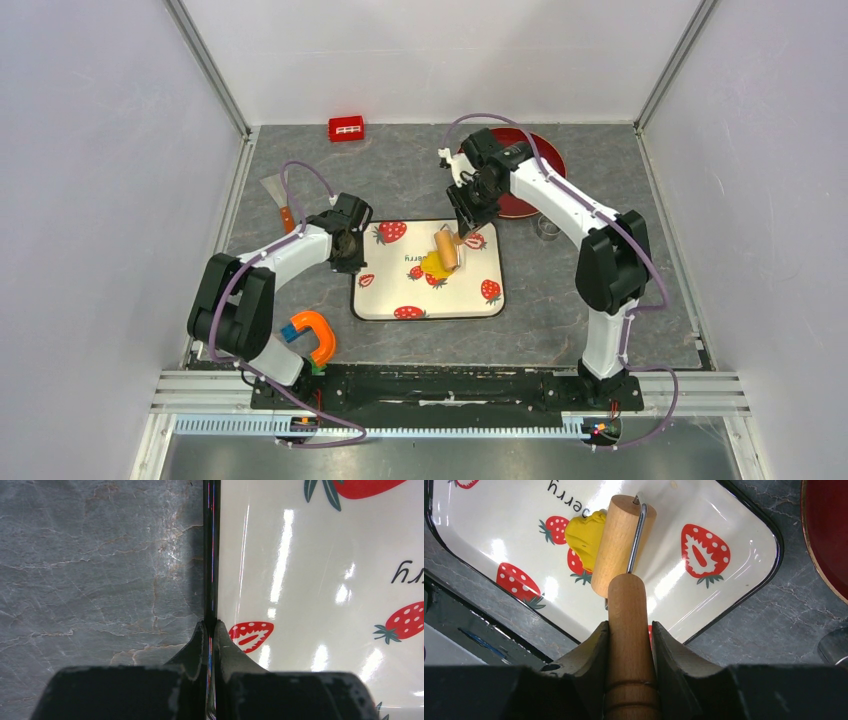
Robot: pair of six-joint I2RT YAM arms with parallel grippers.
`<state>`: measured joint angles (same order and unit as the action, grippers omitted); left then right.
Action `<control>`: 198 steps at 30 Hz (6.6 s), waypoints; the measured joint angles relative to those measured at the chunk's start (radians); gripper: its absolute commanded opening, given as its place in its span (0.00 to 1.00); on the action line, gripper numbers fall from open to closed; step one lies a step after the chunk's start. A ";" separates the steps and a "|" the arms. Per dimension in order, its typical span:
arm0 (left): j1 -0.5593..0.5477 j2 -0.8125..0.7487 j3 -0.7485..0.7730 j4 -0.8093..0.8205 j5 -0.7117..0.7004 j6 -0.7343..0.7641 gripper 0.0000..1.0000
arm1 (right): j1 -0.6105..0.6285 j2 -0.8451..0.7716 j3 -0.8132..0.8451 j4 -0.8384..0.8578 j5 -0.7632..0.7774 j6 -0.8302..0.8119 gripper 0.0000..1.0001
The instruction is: Roll out the dumpling wrappers from the dough
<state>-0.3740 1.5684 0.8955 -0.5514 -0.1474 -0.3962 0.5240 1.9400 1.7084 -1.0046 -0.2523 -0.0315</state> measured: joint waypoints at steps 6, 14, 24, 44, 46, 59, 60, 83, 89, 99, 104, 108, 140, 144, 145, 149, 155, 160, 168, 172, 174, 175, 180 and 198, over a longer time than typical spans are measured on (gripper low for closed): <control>-0.003 0.000 0.000 -0.001 -0.005 0.000 0.02 | 0.000 -0.023 -0.059 0.037 0.016 0.023 0.00; -0.005 0.000 0.001 -0.002 -0.014 -0.001 0.02 | -0.011 -0.062 -0.141 0.099 0.034 0.055 0.00; -0.011 0.000 0.001 -0.005 -0.034 -0.006 0.02 | -0.066 -0.095 -0.219 0.157 -0.003 0.100 0.00; 0.057 -0.003 0.002 -0.011 0.041 -0.027 0.02 | -0.050 -0.165 -0.317 0.224 0.061 0.141 0.00; 0.064 -0.003 0.002 -0.011 0.050 -0.030 0.02 | -0.051 -0.169 -0.323 0.229 0.065 0.142 0.00; 0.093 -0.003 0.002 -0.014 0.089 -0.048 0.02 | -0.055 -0.177 -0.329 0.227 0.066 0.148 0.00; 0.094 -0.003 0.002 -0.014 0.091 -0.048 0.02 | -0.055 -0.178 -0.324 0.222 0.067 0.148 0.00; 0.115 0.020 0.026 -0.032 0.150 0.005 0.02 | -0.083 -0.149 -0.098 -0.002 0.099 0.028 0.00; 0.116 0.022 0.027 -0.032 0.156 0.016 0.02 | -0.080 -0.145 -0.008 0.061 -0.009 0.055 0.00; 0.114 0.022 0.027 -0.032 0.158 0.026 0.02 | -0.008 -0.049 -0.010 0.092 -0.001 0.081 0.00; 0.114 0.023 0.027 -0.032 0.158 0.026 0.02 | 0.016 -0.035 -0.038 0.092 0.077 0.075 0.00; 0.113 0.023 0.027 -0.032 0.158 0.026 0.02 | 0.016 -0.035 -0.041 0.091 0.089 0.077 0.00; 0.065 -0.001 0.003 -0.006 0.098 0.026 0.02 | 0.017 -0.030 -0.200 0.367 -0.050 0.134 0.00; 0.060 -0.004 -0.001 -0.003 0.091 0.026 0.02 | 0.060 0.005 -0.199 0.446 -0.059 0.146 0.00; 0.058 -0.006 -0.002 -0.002 0.087 0.026 0.02 | 0.069 0.010 -0.198 0.466 -0.069 0.149 0.00; 0.050 -0.011 -0.008 0.004 0.075 0.025 0.02 | 0.092 0.016 -0.170 0.470 -0.077 0.138 0.00; 0.044 -0.012 -0.009 0.005 0.066 0.025 0.02 | 0.082 -0.002 -0.134 0.396 -0.077 0.094 0.00; 0.042 -0.013 -0.010 0.006 0.062 0.025 0.02 | 0.028 -0.068 -0.140 0.362 -0.114 0.093 0.00; 0.040 -0.013 -0.010 0.008 0.060 0.025 0.02 | -0.161 -0.409 -0.370 0.422 -0.177 0.144 0.00; 0.040 -0.013 -0.010 0.008 0.061 0.025 0.02 | -0.220 -0.557 -0.497 0.424 -0.178 0.164 0.00; 0.040 -0.012 -0.010 0.008 0.062 0.025 0.02 | -0.254 -0.616 -0.566 0.422 -0.185 0.178 0.00; 0.040 -0.011 -0.009 0.008 0.063 0.025 0.02 | -0.275 -0.640 -0.597 0.417 -0.189 0.186 0.00; 0.040 -0.010 -0.008 0.008 0.064 0.025 0.02 | -0.416 -0.722 -0.731 0.385 -0.197 0.217 0.00; 0.041 0.006 0.008 -0.006 0.073 0.039 0.02 | -0.565 -0.792 -0.951 0.348 -0.127 0.256 0.56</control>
<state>-0.3332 1.5745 0.9031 -0.5575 -0.0746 -0.3573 -0.0414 1.1477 0.7570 -0.6567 -0.3794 0.2249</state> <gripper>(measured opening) 0.048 0.438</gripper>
